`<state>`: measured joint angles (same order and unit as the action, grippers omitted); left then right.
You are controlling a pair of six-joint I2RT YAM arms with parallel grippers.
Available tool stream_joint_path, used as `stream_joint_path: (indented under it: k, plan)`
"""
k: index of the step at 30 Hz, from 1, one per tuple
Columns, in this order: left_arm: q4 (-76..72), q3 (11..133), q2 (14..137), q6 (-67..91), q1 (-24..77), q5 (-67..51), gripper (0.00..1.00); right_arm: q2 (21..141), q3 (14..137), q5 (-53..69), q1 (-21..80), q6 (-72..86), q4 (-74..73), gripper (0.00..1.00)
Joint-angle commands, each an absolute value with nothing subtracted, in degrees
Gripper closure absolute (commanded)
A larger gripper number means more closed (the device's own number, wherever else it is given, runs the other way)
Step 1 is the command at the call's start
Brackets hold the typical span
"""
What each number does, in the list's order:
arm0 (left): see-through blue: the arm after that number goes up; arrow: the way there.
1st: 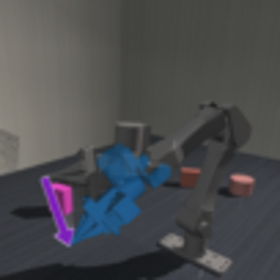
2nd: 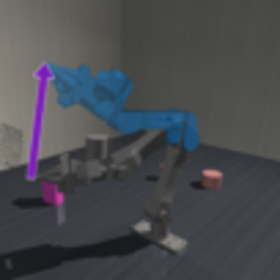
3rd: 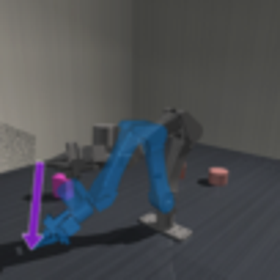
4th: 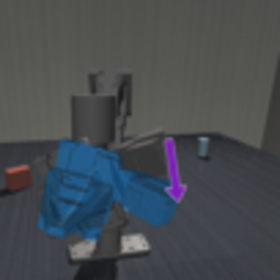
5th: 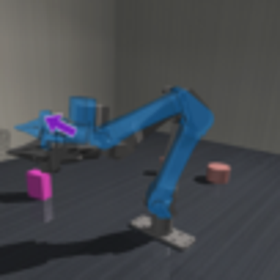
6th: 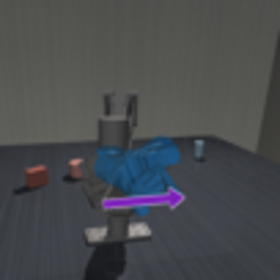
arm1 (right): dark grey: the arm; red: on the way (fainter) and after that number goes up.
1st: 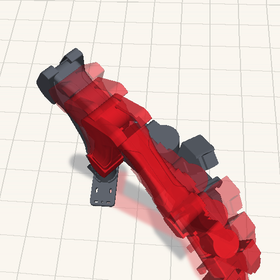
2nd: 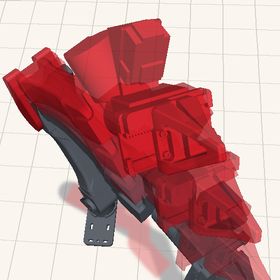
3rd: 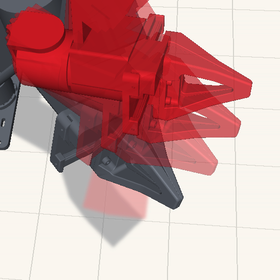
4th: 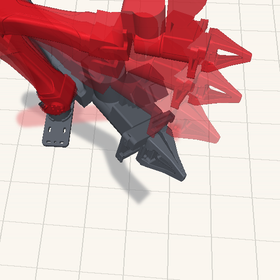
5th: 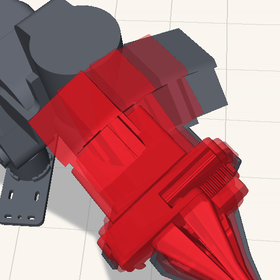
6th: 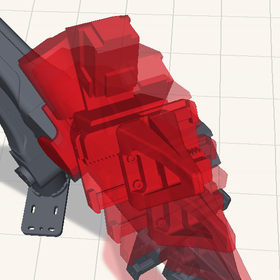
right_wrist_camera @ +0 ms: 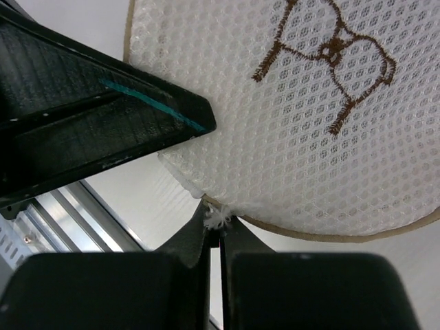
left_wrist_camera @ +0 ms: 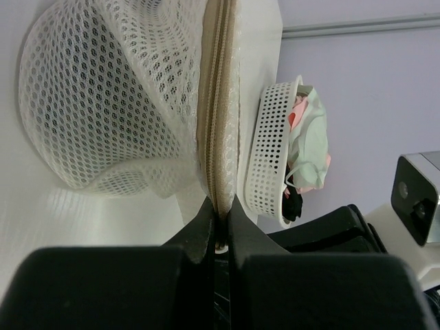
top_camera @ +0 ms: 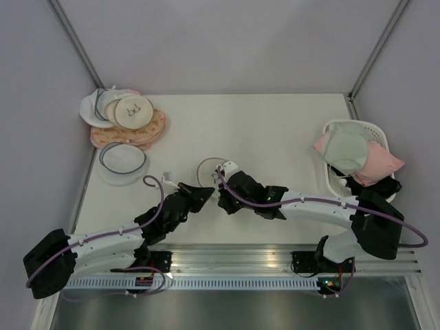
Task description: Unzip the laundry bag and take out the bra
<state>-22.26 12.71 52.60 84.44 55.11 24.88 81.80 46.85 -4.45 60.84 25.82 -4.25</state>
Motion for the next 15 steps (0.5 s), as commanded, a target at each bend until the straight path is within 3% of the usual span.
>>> stream_joint_path:
  k: [1, 15]
  plan:
    - [-22.9, 12.0, 51.8, 84.6, 55.7, 23.6, 0.98, 82.5, 49.0, -7.3, 60.5, 26.2, -6.8, 1.00]
    - [-4.5, 8.3, 30.8, 66.5, 55.7, 19.5, 0.98, 78.8, 47.1, -14.6, 58.5, 24.2, -19.5, 1.00]
